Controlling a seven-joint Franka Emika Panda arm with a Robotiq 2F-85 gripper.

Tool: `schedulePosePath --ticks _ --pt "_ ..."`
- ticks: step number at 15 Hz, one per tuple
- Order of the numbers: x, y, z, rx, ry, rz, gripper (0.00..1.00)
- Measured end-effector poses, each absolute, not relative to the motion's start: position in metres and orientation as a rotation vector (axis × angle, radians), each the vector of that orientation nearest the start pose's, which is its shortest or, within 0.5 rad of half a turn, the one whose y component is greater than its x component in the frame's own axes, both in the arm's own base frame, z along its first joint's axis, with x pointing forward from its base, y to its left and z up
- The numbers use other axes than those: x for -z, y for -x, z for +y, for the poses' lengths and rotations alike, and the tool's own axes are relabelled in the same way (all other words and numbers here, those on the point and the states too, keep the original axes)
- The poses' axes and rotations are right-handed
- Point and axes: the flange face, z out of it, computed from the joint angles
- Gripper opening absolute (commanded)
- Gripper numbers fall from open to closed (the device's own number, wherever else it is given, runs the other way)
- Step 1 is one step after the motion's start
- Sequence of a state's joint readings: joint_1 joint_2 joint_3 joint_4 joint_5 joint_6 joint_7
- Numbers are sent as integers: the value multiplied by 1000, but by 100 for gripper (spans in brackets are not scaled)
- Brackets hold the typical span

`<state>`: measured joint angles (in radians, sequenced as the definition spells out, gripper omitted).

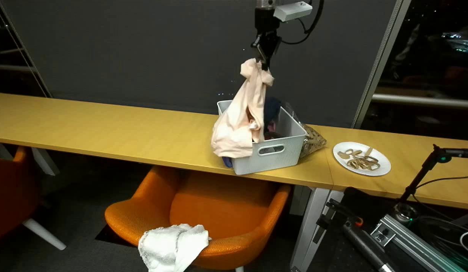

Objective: Remove the white towel from the container and put it on the backrest of the sofa then put the peach t-shirt in the container.

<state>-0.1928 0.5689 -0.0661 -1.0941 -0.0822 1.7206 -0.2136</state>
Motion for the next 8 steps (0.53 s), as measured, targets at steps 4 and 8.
schedulePosePath --ticks 4,8 --pt "-508 -689 -224 64 3274 223 1" --pt "-509 -678 -254 64 3273 358 1"
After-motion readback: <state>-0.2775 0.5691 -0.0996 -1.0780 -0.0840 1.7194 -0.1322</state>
